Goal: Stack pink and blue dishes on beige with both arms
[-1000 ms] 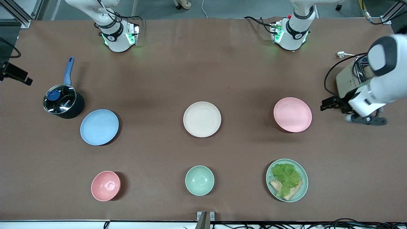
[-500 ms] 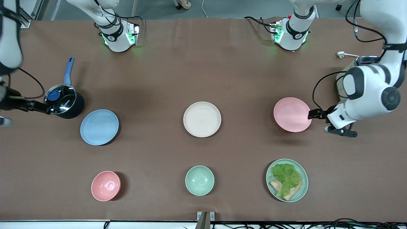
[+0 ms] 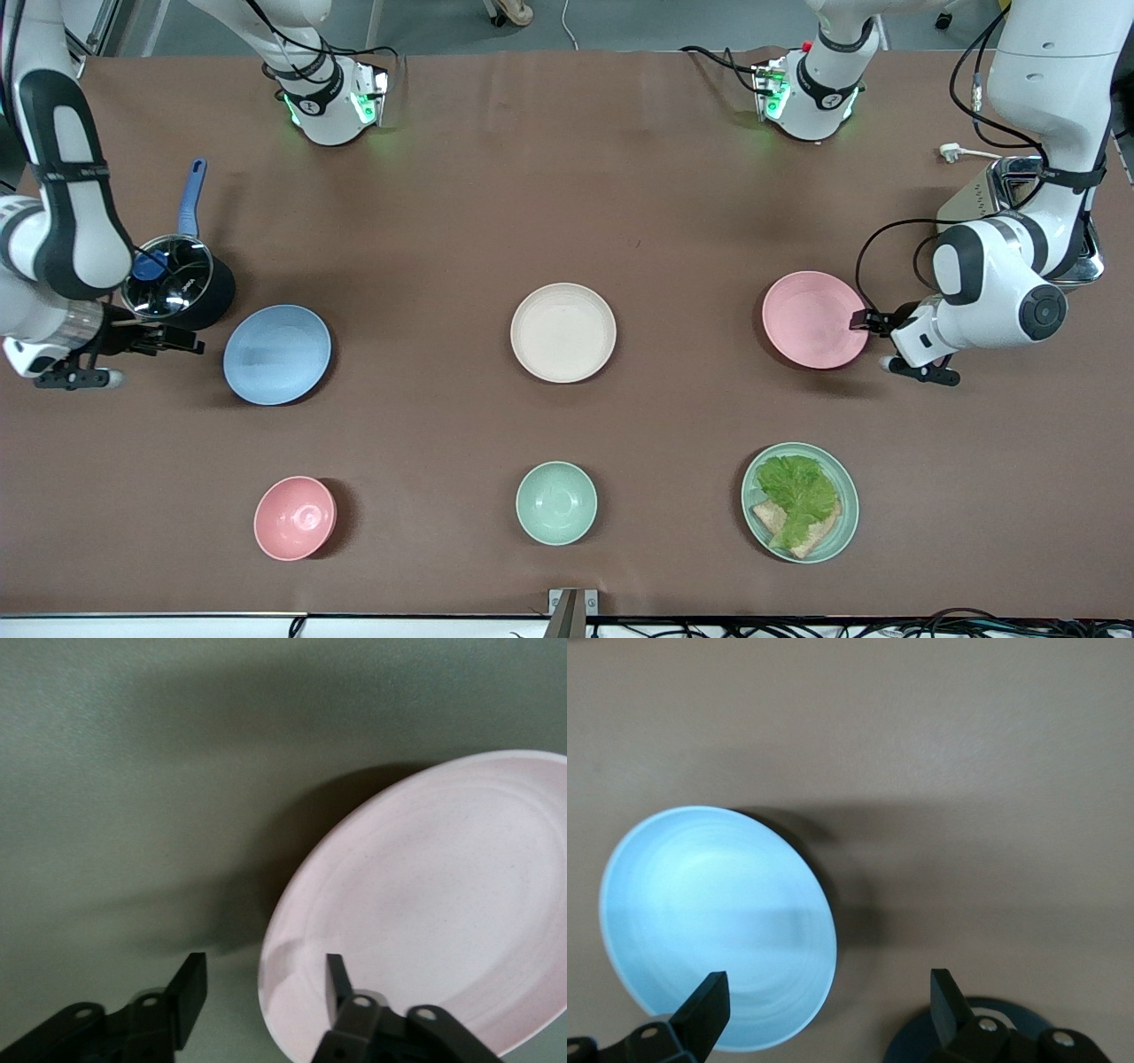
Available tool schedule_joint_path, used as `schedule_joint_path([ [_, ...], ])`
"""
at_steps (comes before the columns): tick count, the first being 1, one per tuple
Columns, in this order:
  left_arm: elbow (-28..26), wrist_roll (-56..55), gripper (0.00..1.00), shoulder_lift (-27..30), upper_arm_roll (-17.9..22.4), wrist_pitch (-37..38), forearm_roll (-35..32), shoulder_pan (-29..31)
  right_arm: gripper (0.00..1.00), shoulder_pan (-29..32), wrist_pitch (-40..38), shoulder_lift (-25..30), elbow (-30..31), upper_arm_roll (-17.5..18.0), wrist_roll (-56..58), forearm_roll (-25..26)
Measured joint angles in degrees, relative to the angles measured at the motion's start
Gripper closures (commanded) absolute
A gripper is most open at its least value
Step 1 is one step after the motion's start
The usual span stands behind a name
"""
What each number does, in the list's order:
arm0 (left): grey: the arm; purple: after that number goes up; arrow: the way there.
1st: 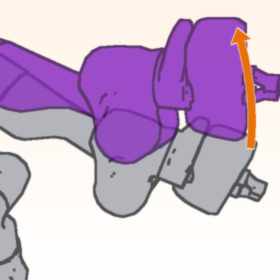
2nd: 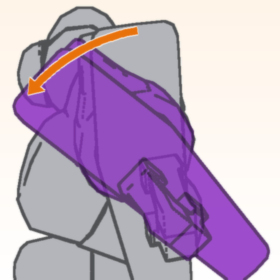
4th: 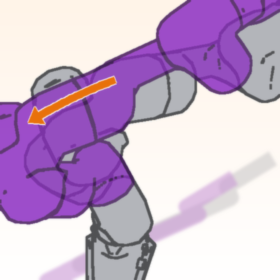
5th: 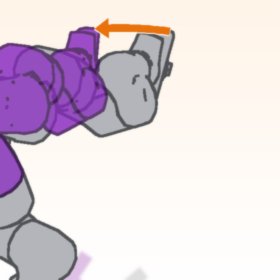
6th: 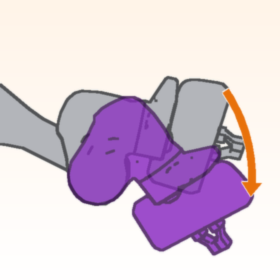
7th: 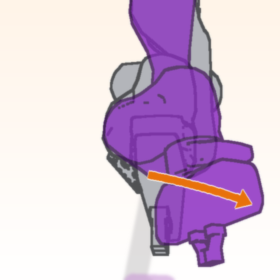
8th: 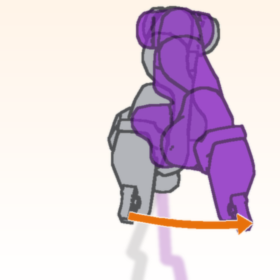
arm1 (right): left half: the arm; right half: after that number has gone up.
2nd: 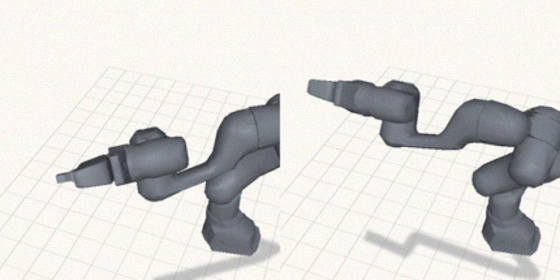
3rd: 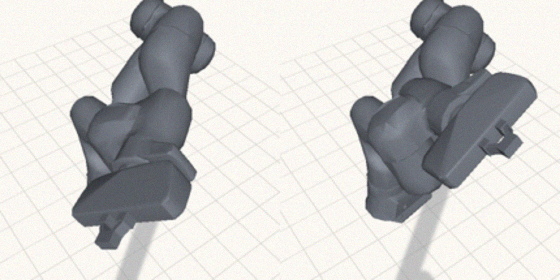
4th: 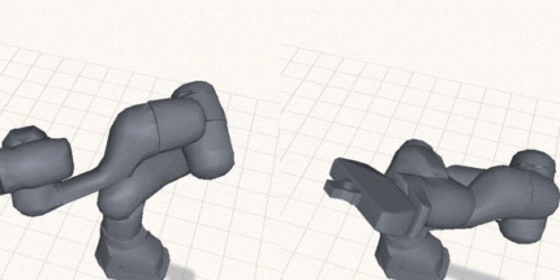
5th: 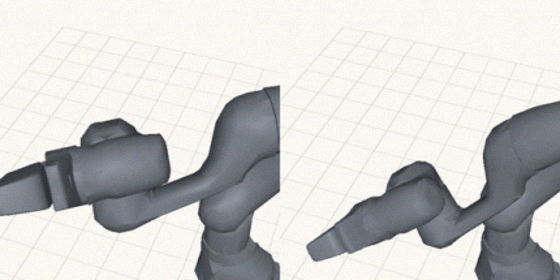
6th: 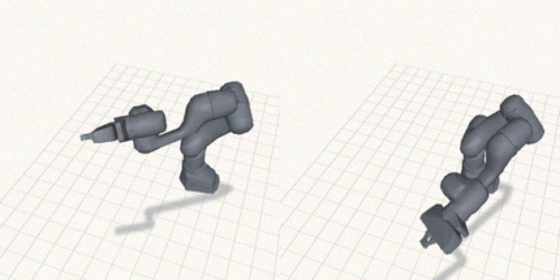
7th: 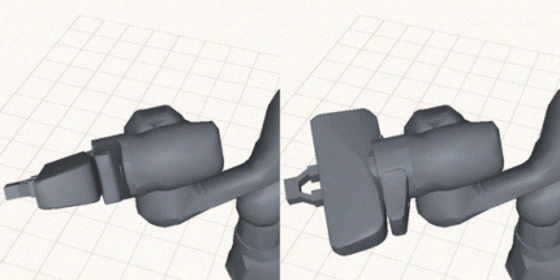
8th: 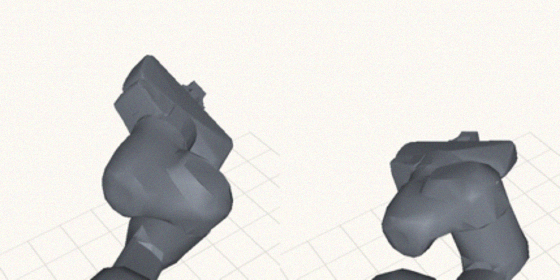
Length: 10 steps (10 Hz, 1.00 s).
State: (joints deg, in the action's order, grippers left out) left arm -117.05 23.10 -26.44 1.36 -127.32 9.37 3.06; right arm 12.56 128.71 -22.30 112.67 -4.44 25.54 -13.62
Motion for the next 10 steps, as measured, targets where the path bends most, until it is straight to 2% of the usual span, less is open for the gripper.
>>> schedule_joint_path([
  [1, 0.0, 0.4, 0.98, -0.3, 0.0, -0.3, 1.3, 0.0, 0.00, 0.0, 1.5, -1.3, 1.6, 0.0, 4.5, -4.3],
  [2, 0.0, 0.6, 1.00, -0.3, 0.0, -0.5, 1.9, 0.1, 0.02, 0.2, 2.3, -3.0, 2.1, 0.0, 8.7, -8.5],
  [3, 0.0, 0.6, 1.00, -0.3, 0.0, -0.6, 2.0, 0.2, 0.10, 0.5, 2.6, -4.5, 2.2, -0.1, 12.0, -11.2],
  [5, 0.3, 0.8, 1.00, 0.7, -0.2, -0.6, 2.3, 0.3, 0.40, 1.1, 2.6, -5.9, 2.4, -0.1, 14.2, -12.5],
  [7, 0.9, -1.0, 0.99, 4.6, -2.9, 1.8, 4.9, 0.3, 0.66, 1.3, 2.6, -6.0, 3.0, -0.1, 14.3, -12.9],
  [8, 1.1, -4.5, 0.99, 7.0, -6.1, 2.8, 6.7, 0.3, 0.92, 1.4, 2.6, -6.1, 3.4, 0.0, 14.4, -13.8],
  [9, 1.3, -9.7, 0.99, 8.6, -10.2, 2.9, 7.7, 0.1, 0.99, 1.4, 2.6, -6.1, 3.7, 0.0, 14.5, -15.2],
  [10, 1.9, -16.3, 0.99, 8.9, -14.8, 2.4, 8.1, -0.2, 0.99, 1.4, 2.6, -6.3, 3.9, 0.0, 14.5, -16.2],
])
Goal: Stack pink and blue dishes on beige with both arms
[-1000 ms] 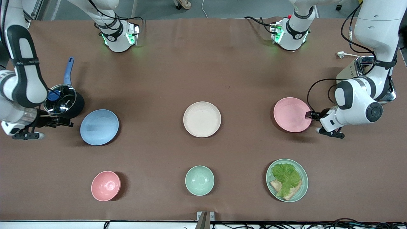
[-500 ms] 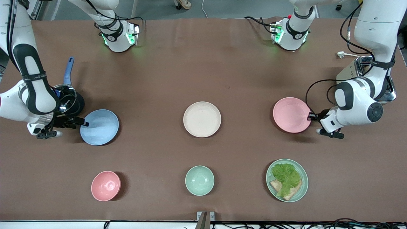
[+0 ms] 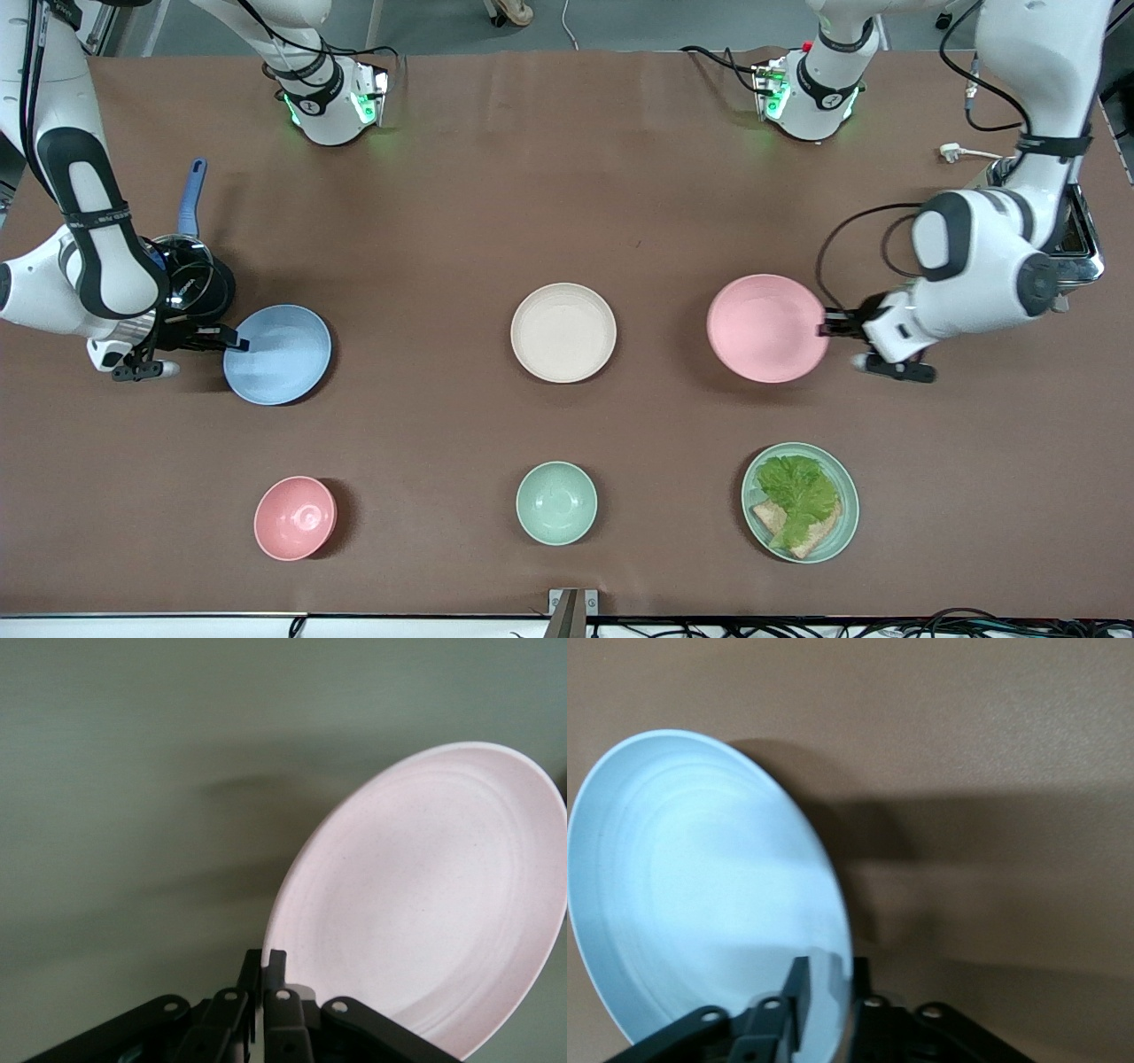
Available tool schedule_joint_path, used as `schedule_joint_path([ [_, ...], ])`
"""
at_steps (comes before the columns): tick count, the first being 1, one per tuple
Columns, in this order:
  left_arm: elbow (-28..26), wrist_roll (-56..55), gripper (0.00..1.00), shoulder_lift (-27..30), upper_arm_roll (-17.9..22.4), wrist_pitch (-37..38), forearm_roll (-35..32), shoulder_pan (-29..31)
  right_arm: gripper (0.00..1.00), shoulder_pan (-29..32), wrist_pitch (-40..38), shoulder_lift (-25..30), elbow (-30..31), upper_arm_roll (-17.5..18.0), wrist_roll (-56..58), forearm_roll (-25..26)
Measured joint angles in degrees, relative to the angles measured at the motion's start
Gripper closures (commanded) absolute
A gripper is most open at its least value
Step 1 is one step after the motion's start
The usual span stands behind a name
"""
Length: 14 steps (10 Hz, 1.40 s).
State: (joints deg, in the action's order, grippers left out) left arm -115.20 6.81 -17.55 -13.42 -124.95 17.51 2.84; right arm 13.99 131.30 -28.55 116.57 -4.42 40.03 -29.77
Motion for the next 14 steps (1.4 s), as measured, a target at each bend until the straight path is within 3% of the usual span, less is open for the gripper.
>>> schedule_joint_path([
  [3, 0.3, -20.1, 0.98, -4.2, -13.0, -9.8, -0.4, -1.6, 0.99, 0.0, -1.4, 0.0, -1.1, 0.1, 0.0, -0.6],
  [5, 0.5, -31.0, 0.97, -9.3, -18.5, -17.8, -5.1, -2.7, 0.99, 0.0, -9.1, 0.5, -6.0, -0.4, -2.2, 0.9],
  [8, 4.5, -48.1, 0.94, -17.5, -24.0, -20.2, -17.2, -4.2, 0.99, -1.6, -25.5, 4.1, -16.8, -0.2, -18.3, 9.0],
  [10, 6.7, -55.7, 0.87, -21.0, -24.6, -20.2, -23.7, -5.6, 0.99, -7.1, -28.4, 6.6, -18.6, 0.0, -29.0, 10.2],
  [11, 7.1, -56.6, 0.74, -21.7, -24.6, -20.3, -24.4, -5.9, 0.99, -10.4, -28.7, 7.5, -18.6, 0.1, -33.8, 10.8],
  [12, 7.2, -56.8, 0.50, -21.8, -24.7, -20.8, -24.5, -6.4, 0.99, -13.6, -28.7, 7.9, -18.5, 0.1, -38.0, 11.0],
  [13, 7.5, -57.0, 0.01, -21.7, -24.6, -21.3, -24.6, -6.4, 0.99, -16.6, -28.7, 8.0, -18.5, 0.1, -42.0, 11.0],
  [14, 8.1, -57.0, 0.00, -21.5, -24.6, -21.7, -25.2, -6.0, 0.99, -19.6, -28.6, 8.3, -18.5, 0.2, -46.3, 11.0],
])
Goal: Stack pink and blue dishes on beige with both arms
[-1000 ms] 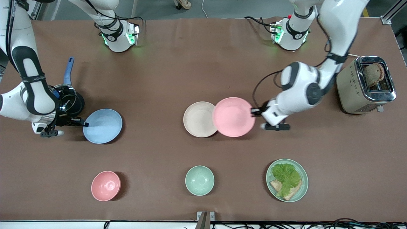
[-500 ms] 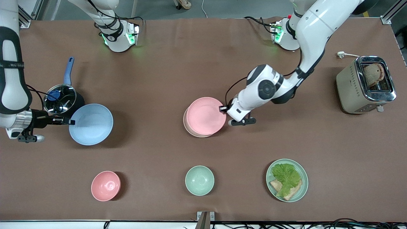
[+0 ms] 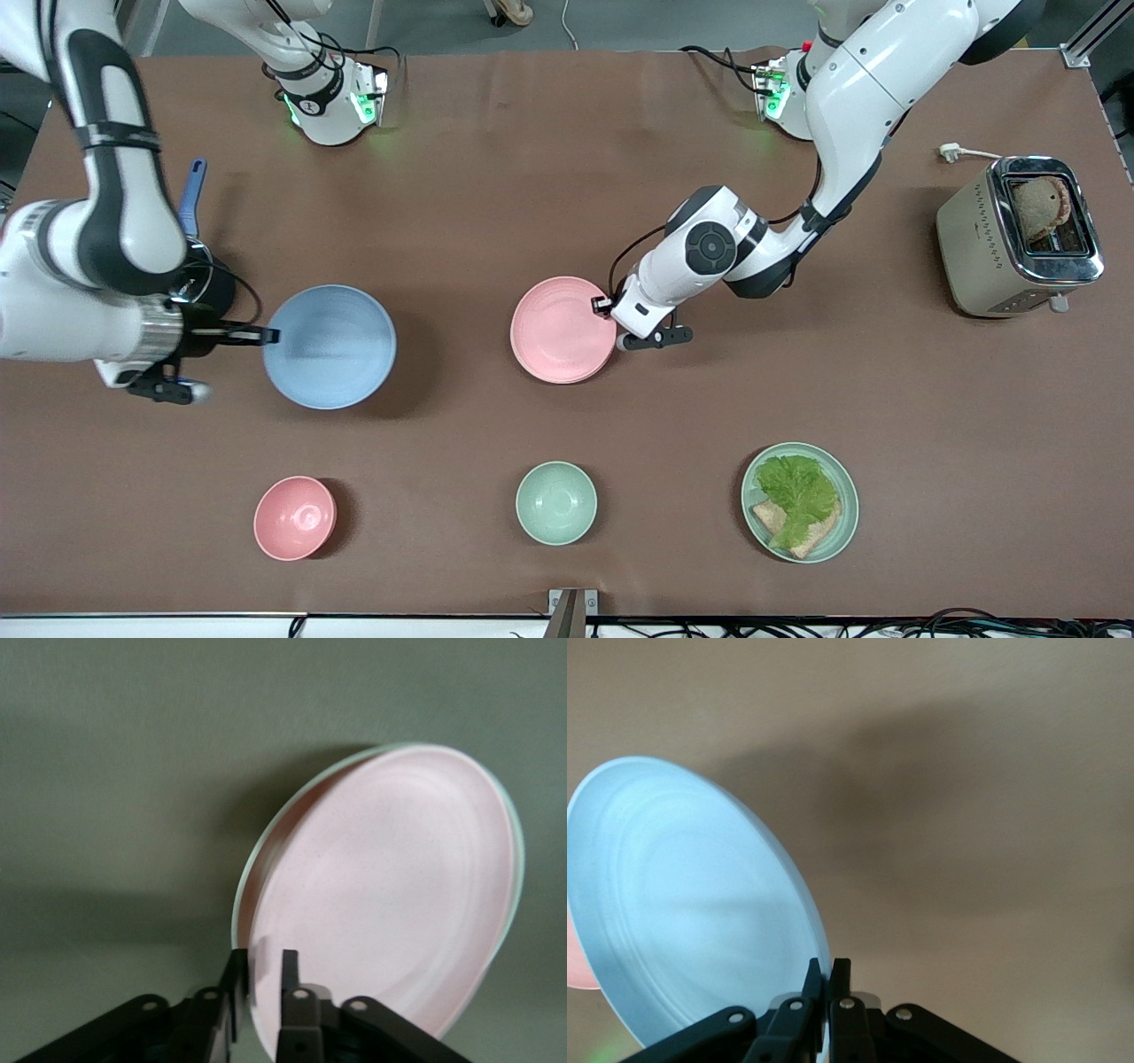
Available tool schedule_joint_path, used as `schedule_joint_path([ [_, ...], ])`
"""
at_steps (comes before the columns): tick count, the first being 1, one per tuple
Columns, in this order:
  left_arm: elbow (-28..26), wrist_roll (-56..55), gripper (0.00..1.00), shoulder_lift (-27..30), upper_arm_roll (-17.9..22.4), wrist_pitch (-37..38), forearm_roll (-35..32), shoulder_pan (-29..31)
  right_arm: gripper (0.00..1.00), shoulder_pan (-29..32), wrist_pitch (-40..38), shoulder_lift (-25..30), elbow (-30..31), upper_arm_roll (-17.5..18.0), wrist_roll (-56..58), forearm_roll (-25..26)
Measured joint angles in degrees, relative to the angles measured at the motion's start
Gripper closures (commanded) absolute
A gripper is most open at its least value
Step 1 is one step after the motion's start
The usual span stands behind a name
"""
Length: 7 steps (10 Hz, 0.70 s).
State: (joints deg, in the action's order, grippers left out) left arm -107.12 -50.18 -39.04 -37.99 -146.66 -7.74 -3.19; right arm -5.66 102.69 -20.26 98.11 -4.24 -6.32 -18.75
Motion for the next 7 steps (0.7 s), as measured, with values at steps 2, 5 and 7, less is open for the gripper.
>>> schedule_joint_path([
  [2, -0.2, 0.0, 0.00, 3.2, 2.2, 0.2, -2.6, 0.8, 0.99, -6.8, 0.4, 0.4, 0.0, 0.1, -9.0, 0.0],
  [5, -4.1, 3.6, 0.00, 14.0, 10.2, 3.8, -3.1, 0.9, 0.99, -15.5, 1.7, 0.4, 0.2, 0.3, -17.0, -2.2],
  [7, -4.8, 11.5, 0.00, 20.9, 16.1, 9.3, -3.2, 0.9, 0.99, -21.7, 7.0, 0.3, 0.8, 0.4, -22.9, -3.2],
])
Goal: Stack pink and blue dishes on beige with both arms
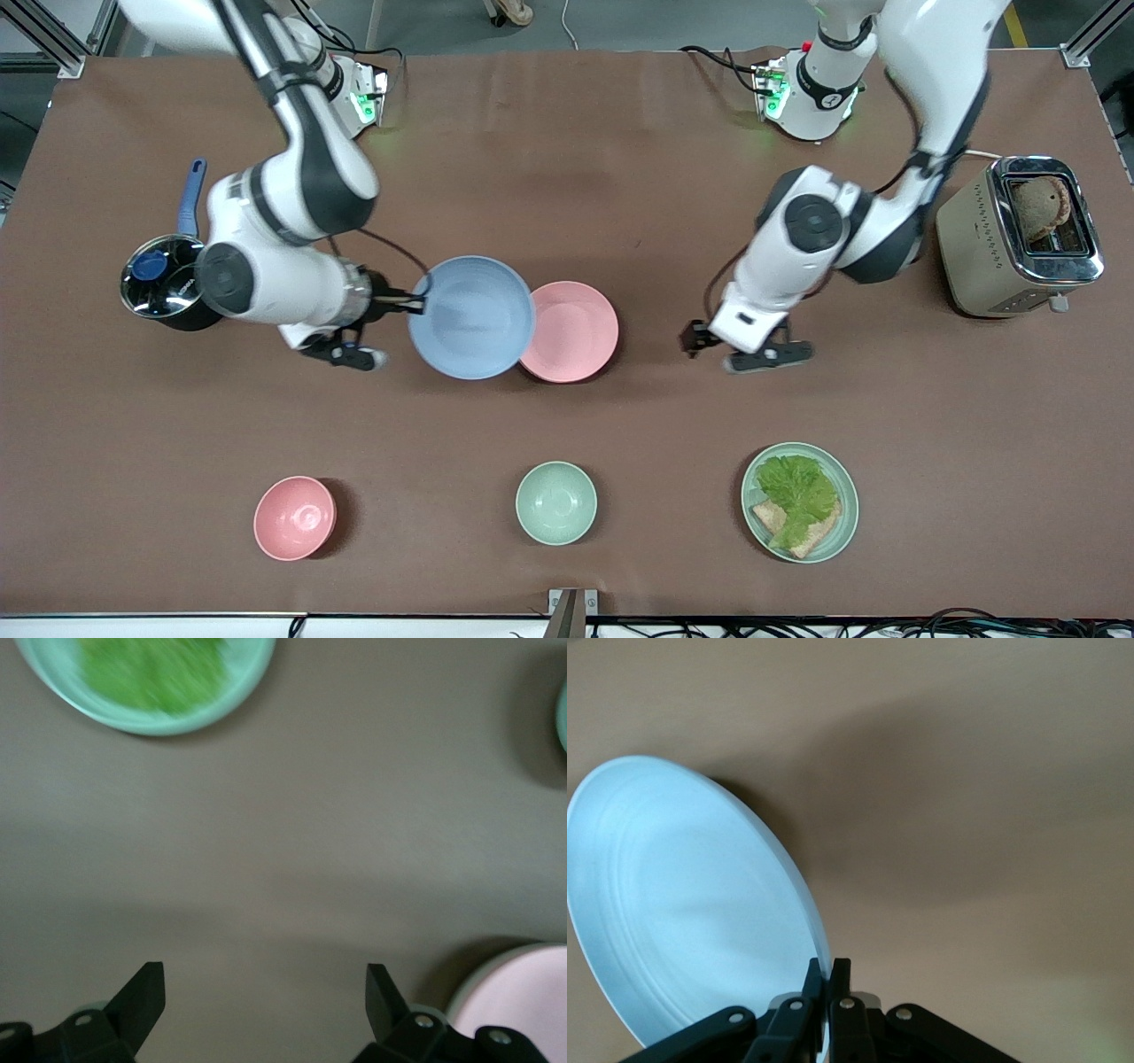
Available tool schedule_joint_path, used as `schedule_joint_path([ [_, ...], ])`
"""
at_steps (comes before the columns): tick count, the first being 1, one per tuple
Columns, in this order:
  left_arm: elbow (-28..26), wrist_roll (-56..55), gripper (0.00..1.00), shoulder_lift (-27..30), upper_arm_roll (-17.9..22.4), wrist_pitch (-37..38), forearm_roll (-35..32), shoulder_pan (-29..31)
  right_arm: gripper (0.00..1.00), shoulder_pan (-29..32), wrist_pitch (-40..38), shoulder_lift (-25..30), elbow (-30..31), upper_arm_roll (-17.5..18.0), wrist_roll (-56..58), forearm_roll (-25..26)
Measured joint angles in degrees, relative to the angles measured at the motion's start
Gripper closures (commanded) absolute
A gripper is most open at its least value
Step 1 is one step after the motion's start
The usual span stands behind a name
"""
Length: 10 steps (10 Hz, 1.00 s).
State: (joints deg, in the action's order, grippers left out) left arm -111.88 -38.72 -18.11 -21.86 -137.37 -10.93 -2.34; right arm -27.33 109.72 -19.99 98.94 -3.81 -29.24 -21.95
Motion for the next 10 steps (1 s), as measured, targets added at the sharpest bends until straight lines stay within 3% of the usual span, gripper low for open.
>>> schedule_joint_path([
  [3, 0.3, 15.4, 0.00, 10.9, 10.1, 5.5, 0.0, 0.9, 0.98, -8.4, 12.3, -2.3, 3.6, 0.1, -6.5, -0.1],
  [4, 0.8, 17.7, 0.00, 14.9, 11.6, 8.3, 0.0, 1.7, 0.98, -9.6, 16.0, -3.3, 5.3, 0.1, -6.9, -0.1],
  [8, 9.6, 22.6, 0.00, 26.0, 12.0, 31.1, 4.9, 2.2, 0.96, -12.2, 23.1, -6.0, 7.6, 0.1, -7.6, -0.2],
  [9, 14.3, 24.6, 0.00, 26.5, 12.5, 38.1, 6.7, 2.0, 0.90, -12.3, 23.8, -6.2, 7.9, 0.1, -7.6, -0.2],
  [10, 18.3, 26.6, 0.00, 26.6, 14.0, 43.6, 9.0, 1.6, 0.62, -12.4, 24.8, -6.3, 8.6, 0.1, -7.6, -0.2],
])
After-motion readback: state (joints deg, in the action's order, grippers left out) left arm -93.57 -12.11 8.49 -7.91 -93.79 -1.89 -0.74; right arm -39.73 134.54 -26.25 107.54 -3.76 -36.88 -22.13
